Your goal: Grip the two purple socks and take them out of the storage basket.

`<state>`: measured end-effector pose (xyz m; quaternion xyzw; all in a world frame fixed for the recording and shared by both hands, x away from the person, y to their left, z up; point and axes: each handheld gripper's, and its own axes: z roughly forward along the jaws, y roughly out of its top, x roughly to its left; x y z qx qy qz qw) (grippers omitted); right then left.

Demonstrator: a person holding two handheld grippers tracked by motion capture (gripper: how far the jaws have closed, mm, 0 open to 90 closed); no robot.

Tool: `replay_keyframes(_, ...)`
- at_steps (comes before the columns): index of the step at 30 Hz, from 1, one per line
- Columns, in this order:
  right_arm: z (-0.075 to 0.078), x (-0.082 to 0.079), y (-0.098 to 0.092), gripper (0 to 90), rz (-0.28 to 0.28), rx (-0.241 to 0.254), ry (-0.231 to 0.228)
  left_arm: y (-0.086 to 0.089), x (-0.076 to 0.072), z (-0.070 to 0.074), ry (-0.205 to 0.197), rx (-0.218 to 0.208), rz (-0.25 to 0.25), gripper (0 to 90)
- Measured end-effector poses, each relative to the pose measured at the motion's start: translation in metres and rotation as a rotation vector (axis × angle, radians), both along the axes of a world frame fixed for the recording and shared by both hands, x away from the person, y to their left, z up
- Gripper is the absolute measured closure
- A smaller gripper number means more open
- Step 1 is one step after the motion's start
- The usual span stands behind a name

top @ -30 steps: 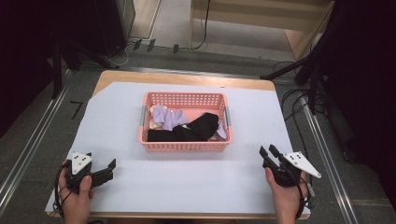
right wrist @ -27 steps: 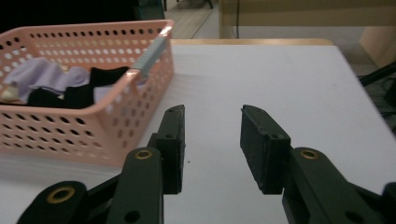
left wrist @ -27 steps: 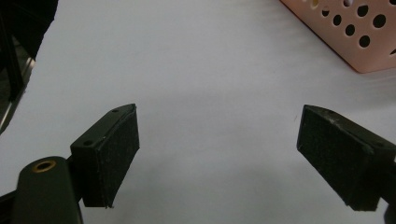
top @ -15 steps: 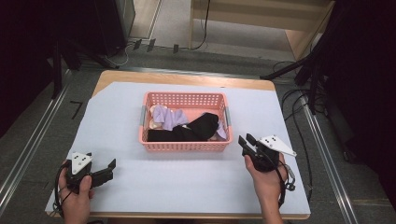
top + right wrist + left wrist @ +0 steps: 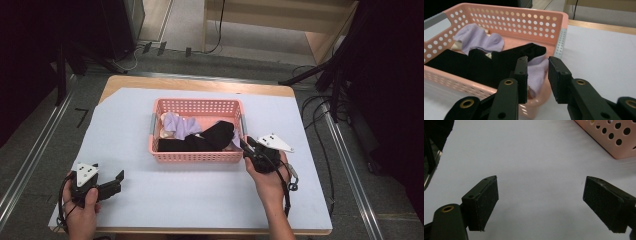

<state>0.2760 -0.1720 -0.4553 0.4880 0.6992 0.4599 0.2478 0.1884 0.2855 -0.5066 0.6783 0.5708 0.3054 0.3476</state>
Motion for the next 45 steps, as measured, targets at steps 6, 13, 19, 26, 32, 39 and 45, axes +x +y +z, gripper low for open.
replay_keyframes(6, -0.004, 0.011, 0.015, 70.7, 0.005, -0.043, 0.023, 0.0, 0.0, 0.0, 0.008, -0.002, -0.003, 14.2)
replay_keyframes(13, -0.009, 0.022, 0.027, 70.8, -0.004, -0.12, 0.06, 0.0, 0.0, 0.0, 0.005, -0.003, 0.001, 14.2)
replay_keyframes(19, -0.015, 0.027, 0.034, 68.9, -0.005, -0.161, 0.094, 0.001, 0.0, 0.0, 0.007, -0.002, -0.004, 14.2)
replay_keyframes(26, -0.02, 0.031, 0.039, 82.2, -0.033, -0.243, 0.07, 0.001, 0.0, 0.0, 0.006, -0.003, -0.003, 14.2)
replay_keyframes(32, -0.015, 0.03, 0.03, 89.4, -0.044, -0.181, 0.052, 0.001, 0.0, 0.0, 0.008, -0.005, -0.004, 14.2)
replay_keyframes(39, 0.003, 0.024, 0.025, 89.7, -0.037, -0.084, -0.047, 0.001, 0.0, 0.0, 0.007, -0.006, -0.004, 14.2)
replay_keyframes(45, 0.025, 0.02, 0.027, 89.7, -0.016, -0.026, -0.135, 0.001, 0.001, 0.0, 0.006, -0.007, -0.003, 14.2)
